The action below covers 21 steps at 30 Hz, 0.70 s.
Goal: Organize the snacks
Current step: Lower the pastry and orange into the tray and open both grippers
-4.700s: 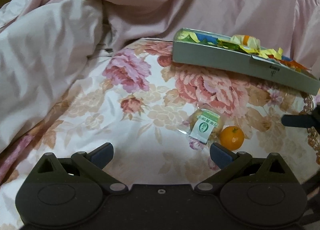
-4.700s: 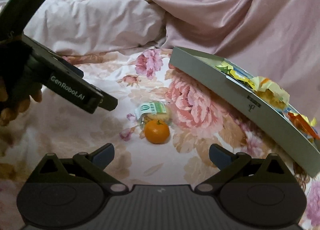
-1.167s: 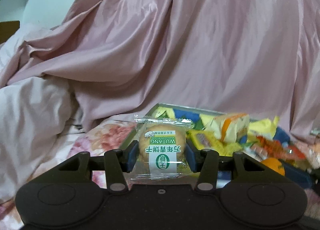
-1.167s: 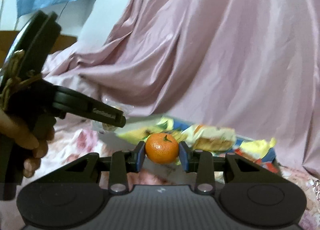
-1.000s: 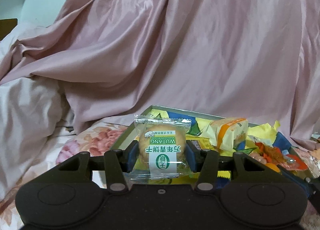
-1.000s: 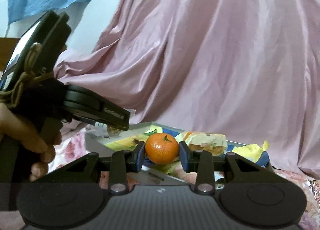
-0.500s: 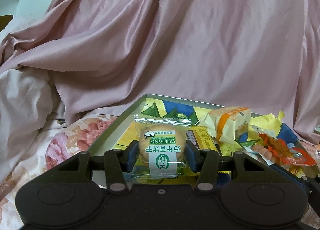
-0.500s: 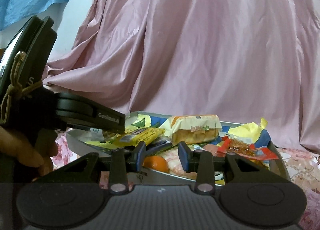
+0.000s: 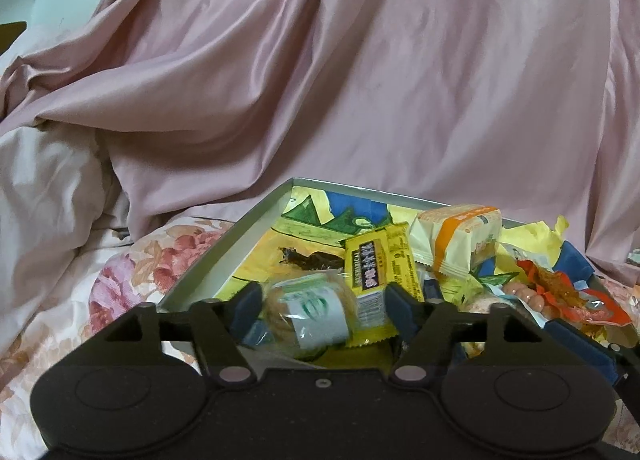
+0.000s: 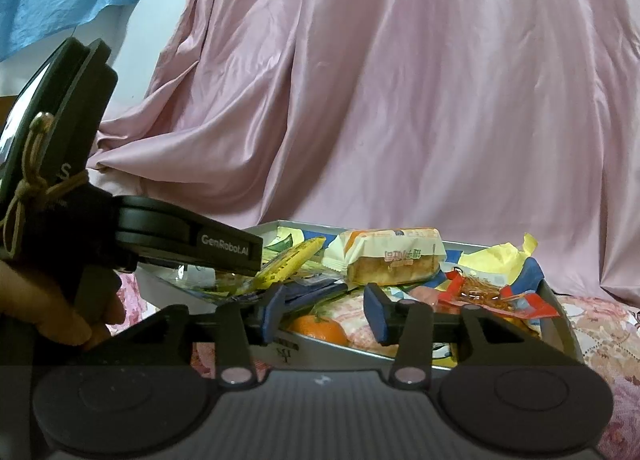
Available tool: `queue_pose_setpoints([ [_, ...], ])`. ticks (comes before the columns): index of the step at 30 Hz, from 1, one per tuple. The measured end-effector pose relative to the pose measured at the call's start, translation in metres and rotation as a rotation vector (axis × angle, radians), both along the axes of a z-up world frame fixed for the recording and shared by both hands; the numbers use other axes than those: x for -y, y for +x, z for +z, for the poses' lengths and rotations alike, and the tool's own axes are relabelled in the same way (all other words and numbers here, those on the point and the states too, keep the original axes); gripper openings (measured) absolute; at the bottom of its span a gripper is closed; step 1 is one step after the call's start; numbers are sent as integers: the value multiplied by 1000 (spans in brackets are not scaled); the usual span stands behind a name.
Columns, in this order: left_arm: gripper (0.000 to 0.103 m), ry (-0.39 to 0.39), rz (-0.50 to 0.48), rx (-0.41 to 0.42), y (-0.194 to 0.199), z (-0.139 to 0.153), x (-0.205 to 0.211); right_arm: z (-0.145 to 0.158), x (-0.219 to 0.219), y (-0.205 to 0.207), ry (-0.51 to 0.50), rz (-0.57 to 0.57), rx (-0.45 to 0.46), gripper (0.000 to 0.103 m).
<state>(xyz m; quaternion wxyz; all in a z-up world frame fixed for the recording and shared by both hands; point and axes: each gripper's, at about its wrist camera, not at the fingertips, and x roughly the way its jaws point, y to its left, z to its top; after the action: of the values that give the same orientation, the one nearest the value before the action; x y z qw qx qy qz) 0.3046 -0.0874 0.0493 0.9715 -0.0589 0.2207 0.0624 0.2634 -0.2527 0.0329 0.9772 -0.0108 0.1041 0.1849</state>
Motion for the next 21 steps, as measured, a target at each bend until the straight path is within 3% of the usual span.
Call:
queue_pose_setpoints([
  [11,97,-31,35,15,-4,-1,-8,-1,2,0,10,-23,-3,72],
  [21,102,-33,62,32,-8,1,-10,-1,5,0,26,-35,2,89],
])
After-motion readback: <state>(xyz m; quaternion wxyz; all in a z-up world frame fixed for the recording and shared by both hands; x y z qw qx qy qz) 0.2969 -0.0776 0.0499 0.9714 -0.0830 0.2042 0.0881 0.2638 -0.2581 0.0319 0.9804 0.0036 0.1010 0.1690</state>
